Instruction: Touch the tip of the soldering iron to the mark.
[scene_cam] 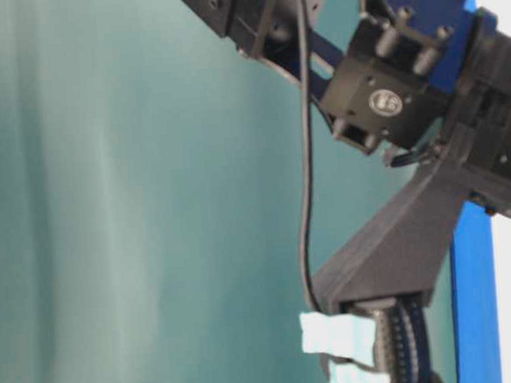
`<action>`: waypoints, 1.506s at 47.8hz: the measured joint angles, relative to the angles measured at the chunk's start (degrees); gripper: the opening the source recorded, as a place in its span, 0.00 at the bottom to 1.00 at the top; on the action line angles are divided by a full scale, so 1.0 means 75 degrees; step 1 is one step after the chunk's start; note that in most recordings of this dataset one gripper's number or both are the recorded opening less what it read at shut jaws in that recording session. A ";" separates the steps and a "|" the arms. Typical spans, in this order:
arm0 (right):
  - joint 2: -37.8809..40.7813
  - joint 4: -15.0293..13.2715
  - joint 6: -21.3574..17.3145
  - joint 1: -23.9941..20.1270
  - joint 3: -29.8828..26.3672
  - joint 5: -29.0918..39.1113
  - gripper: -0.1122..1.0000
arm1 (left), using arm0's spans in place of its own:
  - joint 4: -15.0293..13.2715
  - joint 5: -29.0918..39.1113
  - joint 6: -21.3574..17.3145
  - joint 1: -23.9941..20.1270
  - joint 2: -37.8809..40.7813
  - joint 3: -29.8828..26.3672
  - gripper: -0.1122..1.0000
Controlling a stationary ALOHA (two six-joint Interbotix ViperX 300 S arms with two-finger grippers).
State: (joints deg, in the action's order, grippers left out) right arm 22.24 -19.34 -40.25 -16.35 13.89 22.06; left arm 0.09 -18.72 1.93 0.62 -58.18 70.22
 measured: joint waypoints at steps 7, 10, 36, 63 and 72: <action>0.0000 -0.0012 0.0000 0.0000 0.0000 0.0000 0.16 | -0.0012 0.0000 0.0000 0.0000 -0.0012 0.0000 0.12; 0.0000 0.0000 0.0012 -0.0012 0.0000 0.0000 0.21 | -0.0012 0.0000 0.0000 0.0000 -0.0012 0.0000 0.12; -0.0152 -0.0012 -0.0047 -0.0012 0.0000 0.0117 0.93 | 0.0000 0.0000 0.0000 0.0000 -0.0012 0.0000 0.12; -0.1699 -0.0105 0.0023 -0.0035 -0.0223 0.2215 0.93 | 0.0000 0.0000 0.0000 0.0000 -0.0012 0.0000 0.12; -0.1746 -0.0176 0.0340 0.0223 -0.0211 0.2250 0.93 | 0.0000 0.0000 0.0082 0.0000 -0.0012 0.0000 0.12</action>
State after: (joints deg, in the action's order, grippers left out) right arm 9.14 -20.65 -37.71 -14.68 12.30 38.94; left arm 0.09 -18.72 2.55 0.62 -58.27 70.22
